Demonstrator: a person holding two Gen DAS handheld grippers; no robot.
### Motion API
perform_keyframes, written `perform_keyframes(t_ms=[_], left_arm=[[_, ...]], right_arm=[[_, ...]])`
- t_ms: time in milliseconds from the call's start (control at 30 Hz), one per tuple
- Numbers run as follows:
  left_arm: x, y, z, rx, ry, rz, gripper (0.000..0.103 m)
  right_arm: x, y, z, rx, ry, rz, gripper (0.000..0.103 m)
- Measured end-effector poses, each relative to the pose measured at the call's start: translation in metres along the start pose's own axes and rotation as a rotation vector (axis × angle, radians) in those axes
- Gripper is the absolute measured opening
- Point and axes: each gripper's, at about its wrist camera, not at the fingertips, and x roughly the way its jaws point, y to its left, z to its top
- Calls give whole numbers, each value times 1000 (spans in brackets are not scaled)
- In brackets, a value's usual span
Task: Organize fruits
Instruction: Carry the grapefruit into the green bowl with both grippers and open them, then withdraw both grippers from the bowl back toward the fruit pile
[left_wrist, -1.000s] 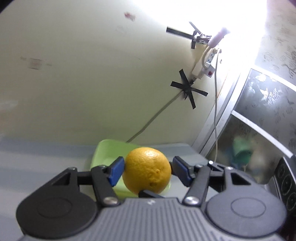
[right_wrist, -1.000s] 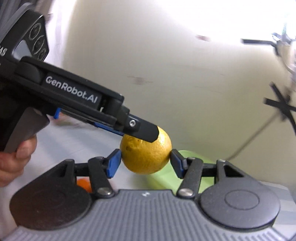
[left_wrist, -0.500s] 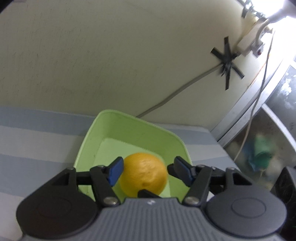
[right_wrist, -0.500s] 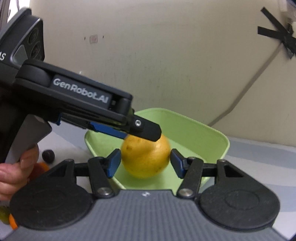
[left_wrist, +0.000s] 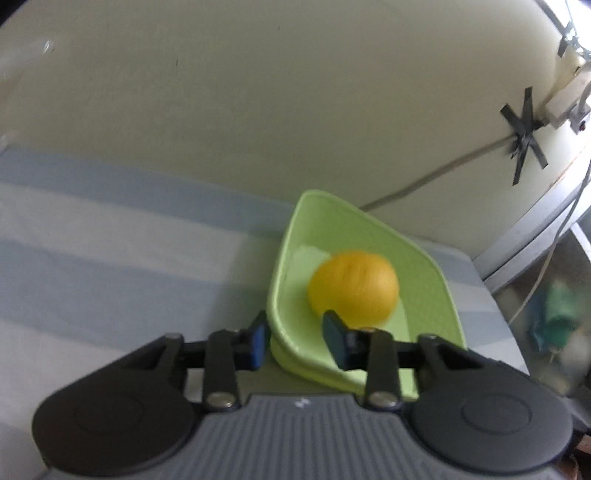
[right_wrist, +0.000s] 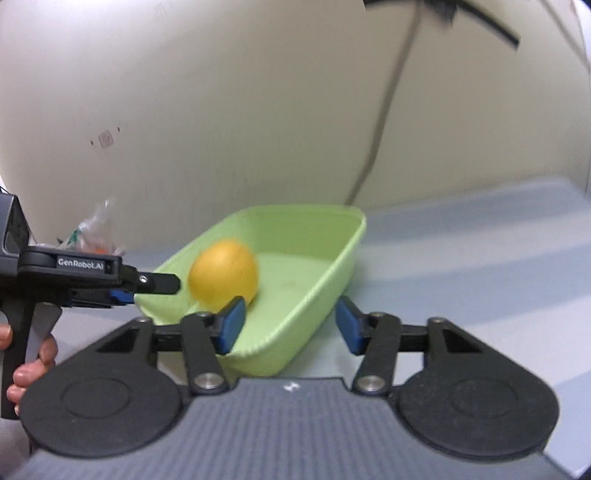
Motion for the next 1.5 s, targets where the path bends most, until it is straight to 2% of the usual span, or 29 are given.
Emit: perform_keyframes(t_ms=[67,167,300,433,533,600,667,800,933,1067,1133,1267,1367,1500], left_arm=[[-1,-10,-6,39,7,11,30],[-8,-21,-16,42,29,-2,32],[-15,-29,-31,58,39,-22,35],[-27,-33,-28,72,34,-21,46],[-61,-34,-30,77,-23,-17,49],[-94,-36,-35,93,-92,-20,51],[-130,-34,-51,127,-164,-14,54],[-174,-35,-87,183,-240,14,55],[-193,-27,-131,194,-243,27,55],[-202,-32,-177,297,-283,126,56],[-206,-35,-194,334,-303,155,60],[-209,-42,-213,353,-301,149,62],[-217,-52,-224,425,-335,185,62],[-254,-51,-225,468,-384,201,62]], right_arm=[[-10,1,-3,11,7,1,39],[-16,-5,-4,-30,5,-38,39],[-28,-13,-8,-4,13,-27,39],[-44,-7,-12,-10,-16,-43,44],[-66,-2,-13,-14,-89,-70,46],[-83,2,-19,-10,-125,-39,48],[-99,11,-30,-36,-134,1,48],[-123,44,-67,-153,-124,40,48],[-138,79,-109,-267,-115,60,48],[-140,107,-144,-345,-105,70,47],[-140,119,-157,-381,-98,74,47],[-134,135,-171,-409,-80,79,47],[-132,141,-176,-407,-75,87,47],[-140,144,-177,-428,-101,87,47]])
